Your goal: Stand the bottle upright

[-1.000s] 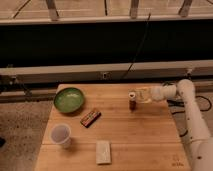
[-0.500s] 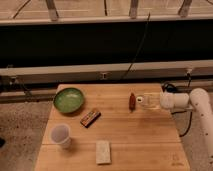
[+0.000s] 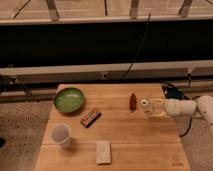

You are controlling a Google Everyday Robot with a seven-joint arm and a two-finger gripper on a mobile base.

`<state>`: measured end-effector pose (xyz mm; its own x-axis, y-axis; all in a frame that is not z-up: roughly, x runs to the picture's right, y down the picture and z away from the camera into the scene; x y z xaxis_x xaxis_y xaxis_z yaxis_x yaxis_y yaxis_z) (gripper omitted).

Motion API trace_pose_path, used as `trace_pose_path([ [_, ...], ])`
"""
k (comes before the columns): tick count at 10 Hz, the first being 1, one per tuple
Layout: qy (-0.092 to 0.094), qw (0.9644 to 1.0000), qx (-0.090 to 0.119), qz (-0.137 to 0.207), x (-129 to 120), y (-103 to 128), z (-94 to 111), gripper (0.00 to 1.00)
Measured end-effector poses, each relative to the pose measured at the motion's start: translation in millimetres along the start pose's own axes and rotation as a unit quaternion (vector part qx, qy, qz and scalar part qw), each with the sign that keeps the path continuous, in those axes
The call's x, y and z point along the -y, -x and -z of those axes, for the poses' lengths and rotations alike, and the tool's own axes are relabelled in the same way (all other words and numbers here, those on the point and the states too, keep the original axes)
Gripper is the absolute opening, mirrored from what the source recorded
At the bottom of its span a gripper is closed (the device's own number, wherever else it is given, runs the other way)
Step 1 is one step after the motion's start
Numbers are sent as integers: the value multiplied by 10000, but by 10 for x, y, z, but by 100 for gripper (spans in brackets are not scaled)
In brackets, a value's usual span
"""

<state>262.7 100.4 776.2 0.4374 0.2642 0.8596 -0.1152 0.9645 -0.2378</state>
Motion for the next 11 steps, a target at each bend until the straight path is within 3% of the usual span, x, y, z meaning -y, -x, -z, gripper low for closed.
trace_pose_path([
  [2, 13, 9997, 98, -223, -67, -18, -27, 4],
  [6, -135, 9964, 483, -686, -205, -105, -98, 4],
  [11, -356, 9918, 735, -980, -192, -166, -164, 4],
])
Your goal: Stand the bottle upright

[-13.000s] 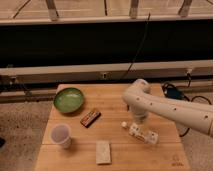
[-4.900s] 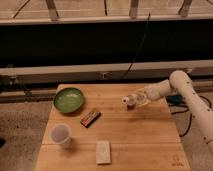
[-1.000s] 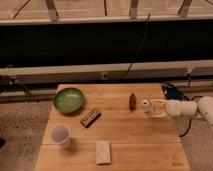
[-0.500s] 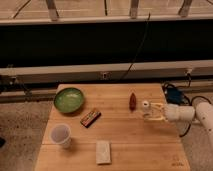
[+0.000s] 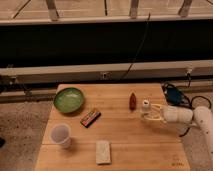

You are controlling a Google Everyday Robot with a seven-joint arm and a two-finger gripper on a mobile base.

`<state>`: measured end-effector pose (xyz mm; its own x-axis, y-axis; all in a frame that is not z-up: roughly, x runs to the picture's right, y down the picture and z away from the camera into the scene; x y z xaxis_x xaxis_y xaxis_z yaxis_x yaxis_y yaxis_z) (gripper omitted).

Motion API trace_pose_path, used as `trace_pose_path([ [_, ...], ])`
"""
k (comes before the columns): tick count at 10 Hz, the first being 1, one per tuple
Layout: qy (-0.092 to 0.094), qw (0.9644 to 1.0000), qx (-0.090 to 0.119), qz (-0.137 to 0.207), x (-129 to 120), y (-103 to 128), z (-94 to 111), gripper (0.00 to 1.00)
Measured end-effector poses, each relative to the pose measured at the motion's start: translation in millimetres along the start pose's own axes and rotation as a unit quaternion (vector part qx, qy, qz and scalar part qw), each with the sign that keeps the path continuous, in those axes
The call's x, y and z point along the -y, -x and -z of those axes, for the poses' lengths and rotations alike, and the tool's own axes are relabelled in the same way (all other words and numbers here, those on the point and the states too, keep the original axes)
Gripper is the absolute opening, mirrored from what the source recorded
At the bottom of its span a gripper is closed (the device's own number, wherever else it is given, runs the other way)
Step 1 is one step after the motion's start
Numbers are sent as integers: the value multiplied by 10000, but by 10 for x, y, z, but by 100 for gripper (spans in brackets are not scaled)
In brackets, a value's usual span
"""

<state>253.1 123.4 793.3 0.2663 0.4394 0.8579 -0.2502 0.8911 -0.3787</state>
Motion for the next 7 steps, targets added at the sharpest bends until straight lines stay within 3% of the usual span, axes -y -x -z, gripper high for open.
trace_pose_path([
  [3, -121, 9999, 38, -116, 8, -46, 8, 11],
  [5, -209, 9996, 29, -190, 3, -92, 23, 35],
  [6, -229, 9995, 25, -203, 1, -104, 28, 41],
  [7, -263, 9994, 22, -217, 0, -119, 43, 55],
])
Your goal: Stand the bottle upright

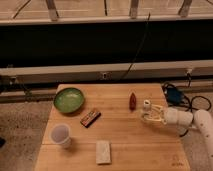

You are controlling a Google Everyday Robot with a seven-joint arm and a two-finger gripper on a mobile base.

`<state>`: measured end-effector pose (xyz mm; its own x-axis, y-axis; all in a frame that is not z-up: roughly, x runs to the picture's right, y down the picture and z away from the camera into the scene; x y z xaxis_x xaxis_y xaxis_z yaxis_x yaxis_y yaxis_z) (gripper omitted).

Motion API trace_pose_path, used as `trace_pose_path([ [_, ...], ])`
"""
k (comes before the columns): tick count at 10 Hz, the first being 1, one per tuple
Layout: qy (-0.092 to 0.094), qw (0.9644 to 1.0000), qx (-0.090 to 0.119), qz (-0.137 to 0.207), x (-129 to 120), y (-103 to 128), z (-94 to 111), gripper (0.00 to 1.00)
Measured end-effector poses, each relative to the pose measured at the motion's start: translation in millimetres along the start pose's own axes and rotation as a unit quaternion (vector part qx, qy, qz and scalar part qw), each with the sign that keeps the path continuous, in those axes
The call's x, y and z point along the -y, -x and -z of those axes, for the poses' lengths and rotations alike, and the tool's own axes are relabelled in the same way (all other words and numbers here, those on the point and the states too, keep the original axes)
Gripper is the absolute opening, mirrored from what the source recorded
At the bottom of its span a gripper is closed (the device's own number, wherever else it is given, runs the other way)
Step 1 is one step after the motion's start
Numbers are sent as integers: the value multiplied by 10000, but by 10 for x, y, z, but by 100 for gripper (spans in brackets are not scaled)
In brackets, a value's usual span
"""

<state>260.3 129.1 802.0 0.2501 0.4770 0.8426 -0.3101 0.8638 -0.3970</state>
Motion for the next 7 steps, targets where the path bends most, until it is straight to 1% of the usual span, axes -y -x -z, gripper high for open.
trace_pose_path([
  [2, -45, 10000, -2, -25, -3, -29, 23, 73],
  [3, -65, 10000, -2, -35, -4, -43, 38, 79],
  [7, -116, 9999, -83, -20, 14, -110, 120, 80],
])
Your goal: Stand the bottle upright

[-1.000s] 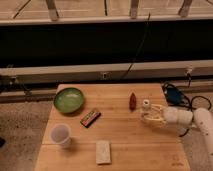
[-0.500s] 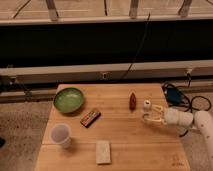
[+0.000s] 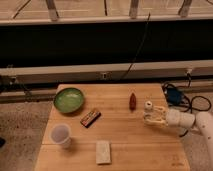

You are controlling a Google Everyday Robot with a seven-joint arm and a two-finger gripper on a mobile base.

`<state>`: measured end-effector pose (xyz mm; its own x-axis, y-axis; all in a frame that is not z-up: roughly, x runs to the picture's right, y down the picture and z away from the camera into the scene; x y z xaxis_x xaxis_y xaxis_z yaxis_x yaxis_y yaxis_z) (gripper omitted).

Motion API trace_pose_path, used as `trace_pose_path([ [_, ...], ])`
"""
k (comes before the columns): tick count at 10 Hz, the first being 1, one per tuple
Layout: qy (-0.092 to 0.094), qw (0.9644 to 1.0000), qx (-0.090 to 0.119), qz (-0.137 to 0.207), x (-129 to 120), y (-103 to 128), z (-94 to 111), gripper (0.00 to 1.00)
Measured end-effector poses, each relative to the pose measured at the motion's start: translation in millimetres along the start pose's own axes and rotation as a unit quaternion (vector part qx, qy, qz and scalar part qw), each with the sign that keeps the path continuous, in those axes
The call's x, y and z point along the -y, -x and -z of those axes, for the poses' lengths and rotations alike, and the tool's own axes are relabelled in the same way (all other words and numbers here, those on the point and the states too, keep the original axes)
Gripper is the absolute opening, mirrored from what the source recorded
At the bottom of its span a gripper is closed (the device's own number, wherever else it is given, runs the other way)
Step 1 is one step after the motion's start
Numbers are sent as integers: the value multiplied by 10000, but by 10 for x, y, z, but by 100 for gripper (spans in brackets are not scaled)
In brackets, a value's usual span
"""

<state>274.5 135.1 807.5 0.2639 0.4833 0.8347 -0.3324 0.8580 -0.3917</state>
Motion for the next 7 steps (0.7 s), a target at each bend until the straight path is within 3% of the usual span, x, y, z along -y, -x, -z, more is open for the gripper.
trace_pose_path([
  [7, -167, 9998, -100, 65, 78, -35, 167, 80],
])
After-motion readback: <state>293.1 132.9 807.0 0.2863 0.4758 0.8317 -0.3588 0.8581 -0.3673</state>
